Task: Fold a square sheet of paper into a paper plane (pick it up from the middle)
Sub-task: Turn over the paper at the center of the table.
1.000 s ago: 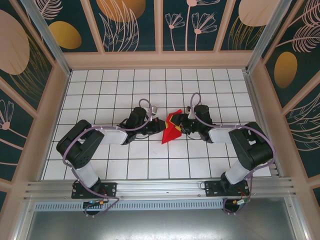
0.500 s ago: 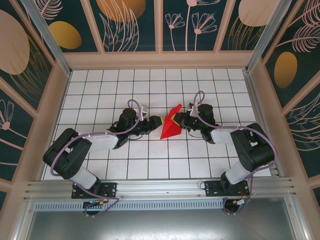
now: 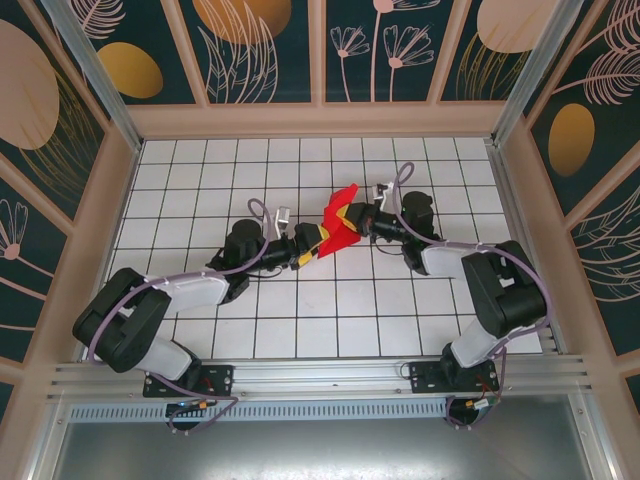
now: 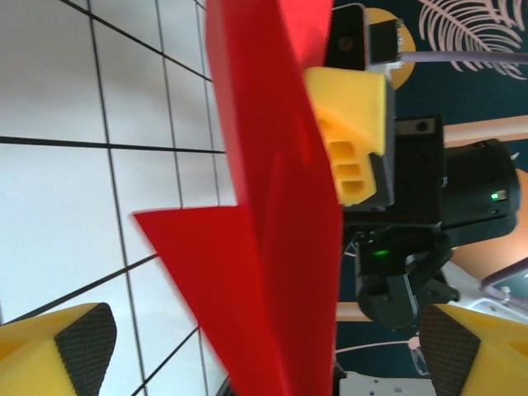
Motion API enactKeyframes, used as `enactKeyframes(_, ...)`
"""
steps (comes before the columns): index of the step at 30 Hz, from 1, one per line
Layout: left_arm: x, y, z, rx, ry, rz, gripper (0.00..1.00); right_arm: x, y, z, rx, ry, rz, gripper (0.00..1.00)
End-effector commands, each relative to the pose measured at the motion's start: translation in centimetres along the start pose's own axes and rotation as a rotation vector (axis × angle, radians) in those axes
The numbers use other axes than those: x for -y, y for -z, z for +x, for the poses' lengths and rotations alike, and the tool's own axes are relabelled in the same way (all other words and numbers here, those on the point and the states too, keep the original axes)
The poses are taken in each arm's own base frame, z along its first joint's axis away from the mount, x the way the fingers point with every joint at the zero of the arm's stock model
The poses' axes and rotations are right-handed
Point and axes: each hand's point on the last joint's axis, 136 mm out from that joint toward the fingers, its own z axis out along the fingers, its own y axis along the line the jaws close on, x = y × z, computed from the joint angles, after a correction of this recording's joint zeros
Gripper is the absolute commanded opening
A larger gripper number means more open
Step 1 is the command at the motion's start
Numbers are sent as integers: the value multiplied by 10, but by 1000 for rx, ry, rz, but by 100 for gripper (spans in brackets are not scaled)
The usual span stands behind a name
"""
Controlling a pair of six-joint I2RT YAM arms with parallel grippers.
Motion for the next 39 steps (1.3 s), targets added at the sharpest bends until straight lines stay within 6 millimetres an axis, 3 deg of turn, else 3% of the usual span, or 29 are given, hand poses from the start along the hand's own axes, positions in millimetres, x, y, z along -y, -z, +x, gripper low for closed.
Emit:
enactKeyframes(1, 29, -7, -6, -15, -48, 93, 93, -22, -9, 7, -60, 33, -75, 8)
enactKeyframes(10, 38, -6, -11, 9, -52, 138, 68, -28, -13, 15, -91, 8, -115, 9)
enactKeyframes(16, 32, -7, -16, 32, -79, 93, 42, -21, -12, 17, -97, 13, -79, 13)
enactKeyframes(21, 23, -8, -18, 37, -100, 35, 22, -12, -7, 15, -79, 20, -19, 27)
enactKeyframes(25, 12, -8, -20, 45, -131, -40, 14, -4, 6, 3, -21, 39, 57, 45)
enactKeyframes(31, -27, 4, -29, 56, -226, -337, 12, 25, 40, -25, 144, 112, 361, 60)
enactKeyframes(35, -60, 37, -50, 94, -352, -687, 13, 38, 69, -38, 250, 172, 559, 66)
enactKeyframes(39, -74, 71, -74, 138, -450, -973, 12, 45, 90, -44, 322, 203, 666, 68)
